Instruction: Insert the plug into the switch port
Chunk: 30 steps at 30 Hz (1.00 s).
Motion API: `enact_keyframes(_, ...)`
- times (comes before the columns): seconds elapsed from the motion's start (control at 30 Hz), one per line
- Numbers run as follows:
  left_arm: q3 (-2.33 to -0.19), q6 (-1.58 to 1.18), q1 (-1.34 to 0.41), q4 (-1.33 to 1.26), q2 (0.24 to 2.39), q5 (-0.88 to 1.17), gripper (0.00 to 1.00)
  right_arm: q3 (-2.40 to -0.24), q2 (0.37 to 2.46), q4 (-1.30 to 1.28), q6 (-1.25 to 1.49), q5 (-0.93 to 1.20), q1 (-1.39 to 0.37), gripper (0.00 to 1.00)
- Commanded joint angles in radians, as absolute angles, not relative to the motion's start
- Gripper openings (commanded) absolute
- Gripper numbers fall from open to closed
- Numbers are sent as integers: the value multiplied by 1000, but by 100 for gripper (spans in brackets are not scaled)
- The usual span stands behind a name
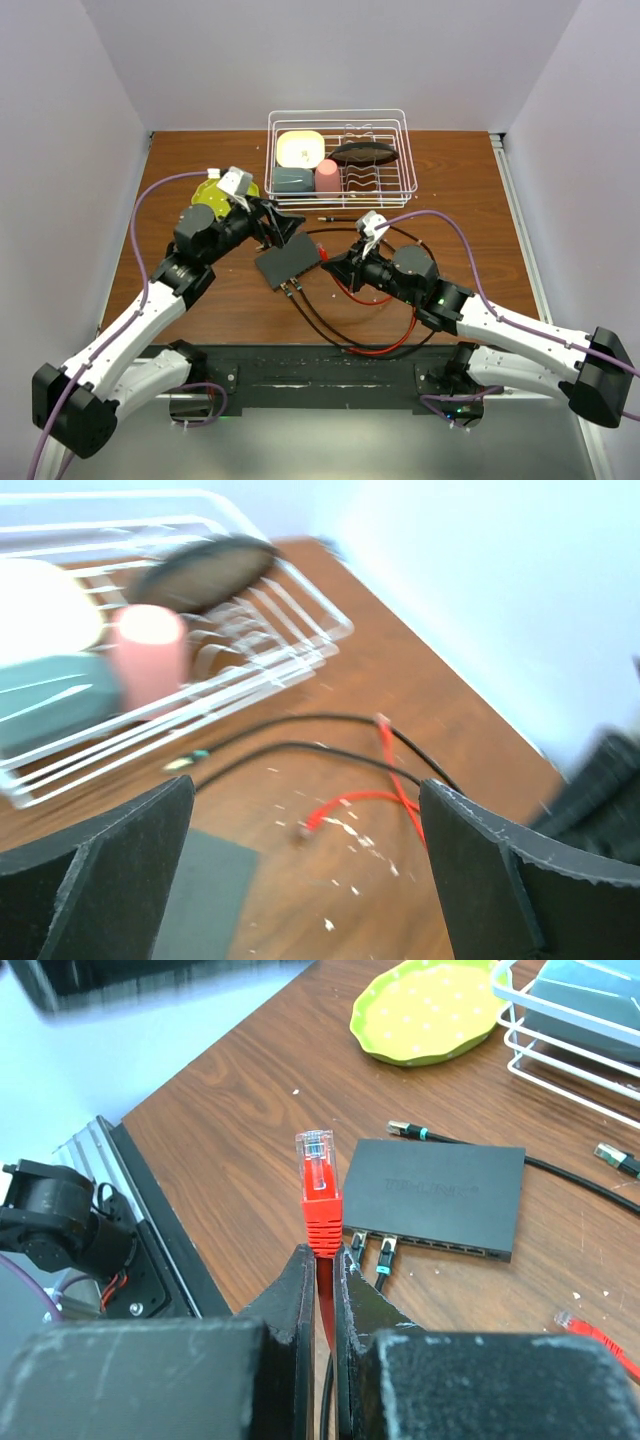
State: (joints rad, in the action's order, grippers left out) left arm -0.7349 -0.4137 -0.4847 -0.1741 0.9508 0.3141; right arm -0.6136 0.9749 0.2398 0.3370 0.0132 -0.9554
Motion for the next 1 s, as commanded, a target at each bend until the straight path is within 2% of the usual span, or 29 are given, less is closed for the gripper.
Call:
enact_keyframes(0.0, -770, -462, -485, -88, 899, 17, 100, -617, 971, 250, 331, -12, -954, 0)
enact_keyframes(0.17, -775, -451, -485, -57, 916, -32, 100, -641, 1009, 213, 327, -18, -954, 0)
enact_keyframes(0.6, -818, -377, -445, 55, 1192, -34, 100, -673, 1173, 137, 402, -89, -957, 0)
enact_keyframes(0.97, -696, -446, -324, -147, 1388, 187, 100, -775, 1438, 6, 477, -267, -1017, 0)
